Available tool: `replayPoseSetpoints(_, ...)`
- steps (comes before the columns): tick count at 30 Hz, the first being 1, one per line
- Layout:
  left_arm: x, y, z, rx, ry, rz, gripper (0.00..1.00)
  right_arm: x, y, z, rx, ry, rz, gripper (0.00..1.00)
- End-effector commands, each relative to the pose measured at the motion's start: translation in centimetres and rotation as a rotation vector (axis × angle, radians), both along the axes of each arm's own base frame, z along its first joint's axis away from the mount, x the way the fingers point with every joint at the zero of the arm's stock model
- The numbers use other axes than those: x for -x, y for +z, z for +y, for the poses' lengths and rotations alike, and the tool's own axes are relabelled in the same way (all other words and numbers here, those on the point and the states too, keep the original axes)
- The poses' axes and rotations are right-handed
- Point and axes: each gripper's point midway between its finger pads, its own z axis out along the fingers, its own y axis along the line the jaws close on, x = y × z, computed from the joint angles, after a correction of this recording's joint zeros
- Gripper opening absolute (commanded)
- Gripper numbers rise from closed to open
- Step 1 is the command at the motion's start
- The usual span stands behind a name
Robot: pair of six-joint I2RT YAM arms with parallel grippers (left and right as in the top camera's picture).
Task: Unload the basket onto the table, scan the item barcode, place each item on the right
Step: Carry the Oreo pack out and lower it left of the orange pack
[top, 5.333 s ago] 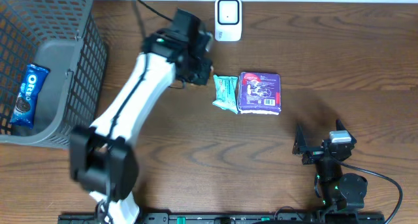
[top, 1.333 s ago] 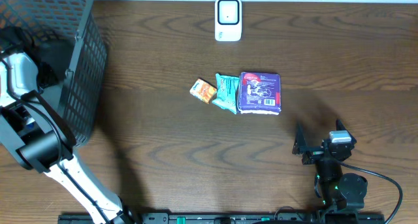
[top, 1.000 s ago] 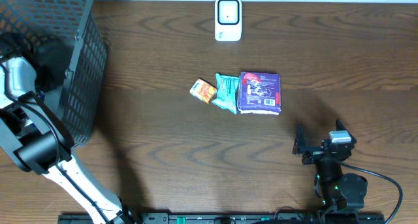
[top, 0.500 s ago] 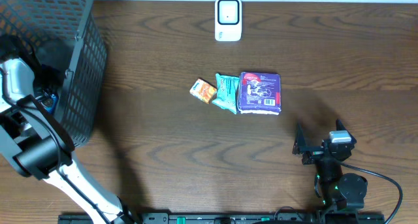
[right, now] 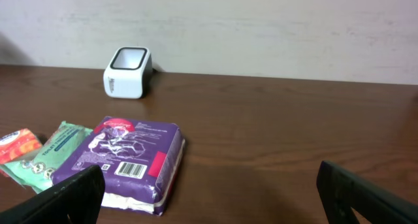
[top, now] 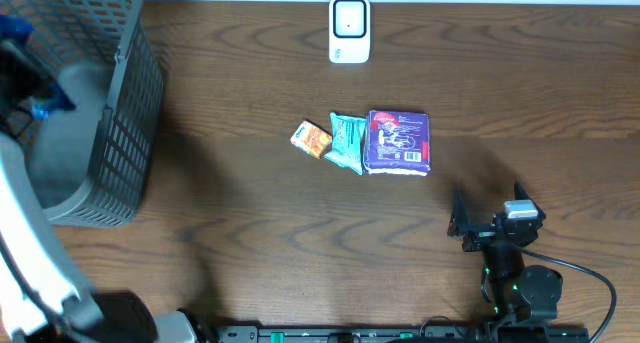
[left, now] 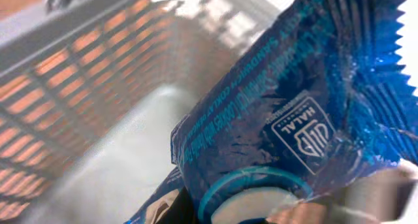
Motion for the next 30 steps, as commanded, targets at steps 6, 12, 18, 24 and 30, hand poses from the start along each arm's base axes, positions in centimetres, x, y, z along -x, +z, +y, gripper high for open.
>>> replayPoseSetpoints(6,1.5,9.8,-11.4,0.217,-0.237,-0.295,0.07,0.0,-0.1,-0.1,-0.011,-0.002,0.002,0.99)
replayPoseSetpoints(12,2.9,12.3,-19.8,0.216,-0.453,-0.338,0.07,0.0,-0.1,-0.1,-0.011,-0.002,0.002,0.99)
replayPoseSetpoints(18,3.2,9.3,-24.4,0.219,-0.494,-0.205,0.07,0.0,-0.1,-0.1,-0.011,-0.002,0.002,0.99)
replayPoseSetpoints(24,2.8,3.0,-23.3,0.107,-0.236,0.037,0.07,0.0,-0.1,-0.1,-0.011,-0.002,0.002,0.99)
replayPoseSetpoints(30,0.8,-3.1,-27.7,0.107,-0.282,0.230,0.07,0.0,-0.1,-0.1,-0.011,-0.002,0.002,0.99)
